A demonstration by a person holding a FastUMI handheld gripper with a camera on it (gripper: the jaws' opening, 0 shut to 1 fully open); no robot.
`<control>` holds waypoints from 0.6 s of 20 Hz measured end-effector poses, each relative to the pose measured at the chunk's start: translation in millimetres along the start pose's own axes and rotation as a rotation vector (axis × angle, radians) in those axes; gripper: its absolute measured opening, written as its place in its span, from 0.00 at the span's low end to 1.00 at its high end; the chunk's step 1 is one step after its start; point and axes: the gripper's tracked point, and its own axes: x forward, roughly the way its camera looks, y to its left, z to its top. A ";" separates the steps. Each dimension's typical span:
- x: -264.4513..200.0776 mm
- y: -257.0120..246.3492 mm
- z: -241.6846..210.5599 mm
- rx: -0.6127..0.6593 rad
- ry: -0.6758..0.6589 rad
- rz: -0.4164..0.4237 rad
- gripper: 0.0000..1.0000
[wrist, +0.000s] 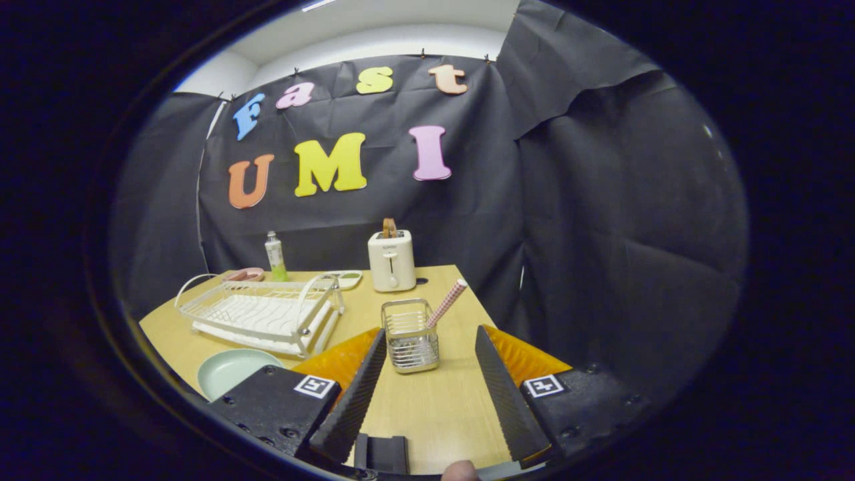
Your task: Take the plate from the dish rack, then take the spoon from the basket and place it into the plate.
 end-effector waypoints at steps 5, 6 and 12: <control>64.3 -24.8 1.0 0.093 0.028 0.046 0.85; 74.4 -23.2 1.5 0.104 0.034 0.064 0.82; 116.2 -10.3 2.9 0.127 0.061 0.122 0.58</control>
